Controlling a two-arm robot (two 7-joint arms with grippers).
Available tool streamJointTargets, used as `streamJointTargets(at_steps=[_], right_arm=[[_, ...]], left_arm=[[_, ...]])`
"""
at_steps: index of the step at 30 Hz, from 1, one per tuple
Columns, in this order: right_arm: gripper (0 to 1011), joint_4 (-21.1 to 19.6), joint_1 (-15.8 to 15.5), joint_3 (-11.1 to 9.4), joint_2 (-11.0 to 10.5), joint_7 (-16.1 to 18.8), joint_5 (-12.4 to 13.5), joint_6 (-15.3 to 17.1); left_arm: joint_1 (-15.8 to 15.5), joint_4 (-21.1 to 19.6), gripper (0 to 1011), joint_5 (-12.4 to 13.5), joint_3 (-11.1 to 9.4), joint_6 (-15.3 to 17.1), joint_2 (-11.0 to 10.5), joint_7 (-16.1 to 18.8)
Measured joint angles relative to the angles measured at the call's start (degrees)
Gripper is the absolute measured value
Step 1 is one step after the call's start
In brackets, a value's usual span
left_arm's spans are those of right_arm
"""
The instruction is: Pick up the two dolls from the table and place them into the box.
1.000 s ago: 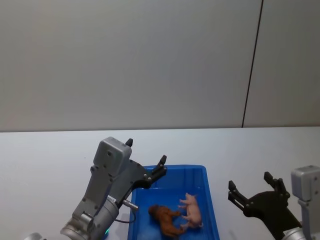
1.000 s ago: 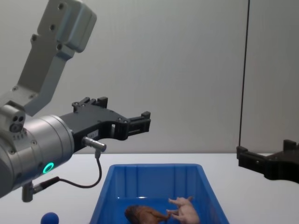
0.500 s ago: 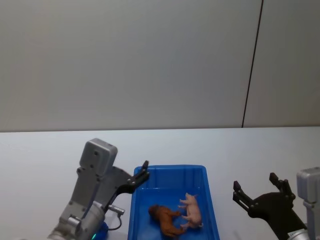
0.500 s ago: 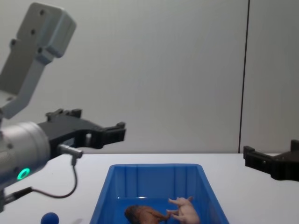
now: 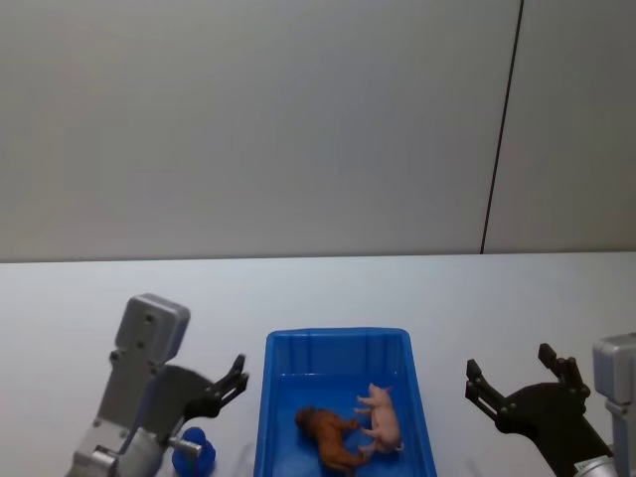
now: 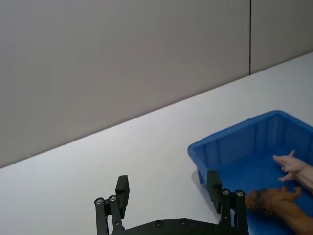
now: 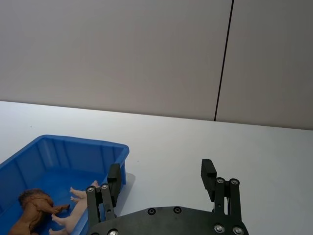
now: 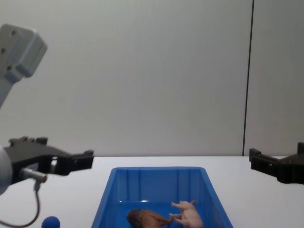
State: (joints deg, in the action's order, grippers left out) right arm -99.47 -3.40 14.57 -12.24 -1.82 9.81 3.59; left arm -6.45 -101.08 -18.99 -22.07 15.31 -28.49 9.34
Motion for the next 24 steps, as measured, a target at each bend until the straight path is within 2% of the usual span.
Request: streamJointTargets(at_steps=[11,24], right_arm=[[1001,-0.07,-0.06,-0.03,-0.05,-0.1,0.03,0.0],[1001,-0.09,-0.11,-0.03,-0.07,-0.16,0.03,0.0]], left_arm=[[1.74,1.03,1001,-3.47,1.64,1.73,-1.98,-0.79],[1.03,5.3,1001,-5.12,2.44,1.92,-1.76,-5.03]])
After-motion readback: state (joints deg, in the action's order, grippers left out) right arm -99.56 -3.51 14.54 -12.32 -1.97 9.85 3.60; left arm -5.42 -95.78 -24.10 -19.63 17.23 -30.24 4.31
